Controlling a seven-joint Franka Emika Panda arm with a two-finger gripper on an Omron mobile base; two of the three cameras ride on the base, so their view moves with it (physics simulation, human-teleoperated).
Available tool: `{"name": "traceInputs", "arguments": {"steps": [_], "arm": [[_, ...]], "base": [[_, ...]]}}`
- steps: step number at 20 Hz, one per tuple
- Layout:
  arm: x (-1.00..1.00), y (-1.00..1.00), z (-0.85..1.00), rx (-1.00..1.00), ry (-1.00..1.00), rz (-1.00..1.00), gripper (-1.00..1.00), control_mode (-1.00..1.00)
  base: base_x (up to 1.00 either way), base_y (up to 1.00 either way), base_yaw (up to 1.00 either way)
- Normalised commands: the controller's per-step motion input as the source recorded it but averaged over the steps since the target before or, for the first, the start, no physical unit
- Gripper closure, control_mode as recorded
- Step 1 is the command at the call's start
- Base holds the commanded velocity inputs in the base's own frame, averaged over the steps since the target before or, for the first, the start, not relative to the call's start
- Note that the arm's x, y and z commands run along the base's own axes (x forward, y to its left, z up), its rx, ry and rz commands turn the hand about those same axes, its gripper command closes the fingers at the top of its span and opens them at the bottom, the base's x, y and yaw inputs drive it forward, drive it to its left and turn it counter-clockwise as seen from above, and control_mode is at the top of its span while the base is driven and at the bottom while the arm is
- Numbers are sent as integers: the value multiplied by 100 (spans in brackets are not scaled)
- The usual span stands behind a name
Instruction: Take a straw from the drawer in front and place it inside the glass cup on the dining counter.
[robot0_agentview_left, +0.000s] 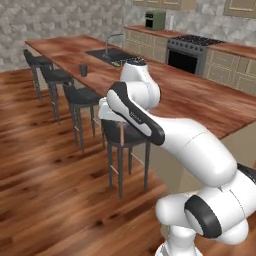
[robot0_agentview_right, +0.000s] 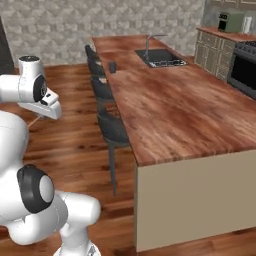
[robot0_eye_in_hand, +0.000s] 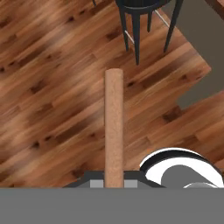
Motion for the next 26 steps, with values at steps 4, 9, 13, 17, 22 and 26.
{"name": "traceInputs", "arguments": {"steps": [4, 9, 13, 17, 22, 26], "arm": [[0, 0, 0, 0, 0, 0, 100, 100], [0, 0, 0, 0, 0, 0, 100, 100], [0, 0, 0, 0, 0, 0, 100, 100], [0, 0, 0, 0, 0, 0, 100, 100], [0, 0, 0, 0, 0, 0, 100, 100], [0, 0, 0, 0, 0, 0, 100, 100]], "base": [[37, 100, -48], [43, 100, -48], [47, 100, -48], [42, 100, -49], [34, 100, -49], [23, 100, -48]]}}
